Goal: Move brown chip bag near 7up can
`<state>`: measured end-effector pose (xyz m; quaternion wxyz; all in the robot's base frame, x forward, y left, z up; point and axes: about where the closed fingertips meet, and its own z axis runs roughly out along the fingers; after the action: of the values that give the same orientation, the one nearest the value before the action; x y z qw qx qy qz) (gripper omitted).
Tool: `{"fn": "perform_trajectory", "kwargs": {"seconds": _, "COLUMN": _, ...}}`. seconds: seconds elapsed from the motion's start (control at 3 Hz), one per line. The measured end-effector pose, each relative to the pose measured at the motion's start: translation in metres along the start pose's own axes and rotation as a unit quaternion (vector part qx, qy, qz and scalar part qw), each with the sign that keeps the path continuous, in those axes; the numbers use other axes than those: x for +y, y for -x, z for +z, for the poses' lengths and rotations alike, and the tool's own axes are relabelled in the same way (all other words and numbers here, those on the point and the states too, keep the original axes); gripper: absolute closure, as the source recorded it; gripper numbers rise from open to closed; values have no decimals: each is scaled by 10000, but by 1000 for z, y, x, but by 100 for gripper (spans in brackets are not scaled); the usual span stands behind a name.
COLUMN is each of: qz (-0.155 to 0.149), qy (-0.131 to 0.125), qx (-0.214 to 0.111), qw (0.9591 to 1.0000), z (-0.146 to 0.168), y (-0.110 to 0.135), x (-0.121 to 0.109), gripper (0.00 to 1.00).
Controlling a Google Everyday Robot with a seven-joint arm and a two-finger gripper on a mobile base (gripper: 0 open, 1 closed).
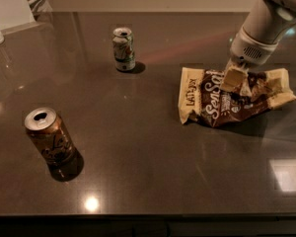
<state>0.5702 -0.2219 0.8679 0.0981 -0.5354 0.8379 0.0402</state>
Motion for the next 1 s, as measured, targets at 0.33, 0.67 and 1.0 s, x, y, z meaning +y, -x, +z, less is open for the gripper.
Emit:
{"fn": "perform_trajectory", "kwargs": {"seconds": 0.33, "qz": -112, "qy": -33, "qx": -191, "qw": 9998, "z": -15, "y": 23, "x": -9, "gripper": 100}}
{"fn": "perform_trajectory", "kwargs": {"seconds": 0.67, "qz": -355, "qy": -63, "qx": -543, "qw": 9979, "z": -30, "y": 71, "x": -25, "gripper": 100}}
{"fn": "perform_trajectory", "kwargs": {"seconds": 1.0, "qz": -416, "qy": -53, "qx": -616, "qw": 9972, "z": -30, "y": 83, "x": -28, "gripper": 100}}
